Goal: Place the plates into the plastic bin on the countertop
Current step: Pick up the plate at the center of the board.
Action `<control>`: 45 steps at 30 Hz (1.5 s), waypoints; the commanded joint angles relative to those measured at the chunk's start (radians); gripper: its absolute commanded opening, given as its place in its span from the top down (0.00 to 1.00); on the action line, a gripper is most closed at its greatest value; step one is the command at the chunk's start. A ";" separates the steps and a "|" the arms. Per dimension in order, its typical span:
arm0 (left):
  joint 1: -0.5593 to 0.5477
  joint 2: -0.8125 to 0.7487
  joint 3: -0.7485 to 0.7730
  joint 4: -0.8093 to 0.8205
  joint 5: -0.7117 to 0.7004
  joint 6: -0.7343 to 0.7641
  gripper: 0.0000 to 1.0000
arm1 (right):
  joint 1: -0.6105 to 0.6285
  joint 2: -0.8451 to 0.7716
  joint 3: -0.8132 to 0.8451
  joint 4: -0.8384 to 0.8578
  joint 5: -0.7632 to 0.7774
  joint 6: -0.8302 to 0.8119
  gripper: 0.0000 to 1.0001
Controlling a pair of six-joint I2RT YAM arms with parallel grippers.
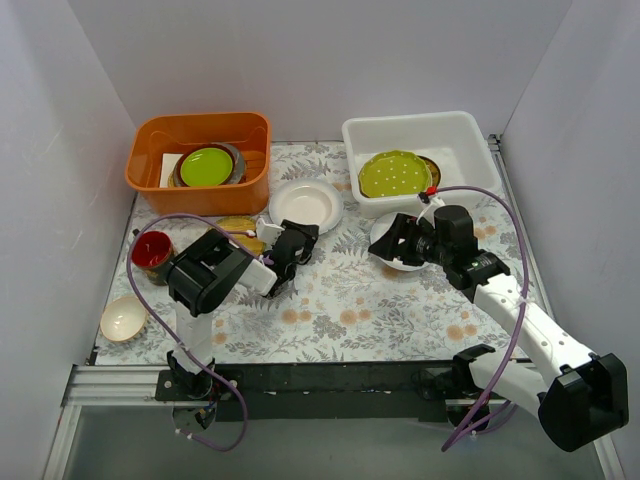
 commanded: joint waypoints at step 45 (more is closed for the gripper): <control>-0.071 -0.593 -0.312 -0.072 0.161 -0.368 1.00 | -0.015 -0.056 -0.040 0.006 -0.065 0.010 0.23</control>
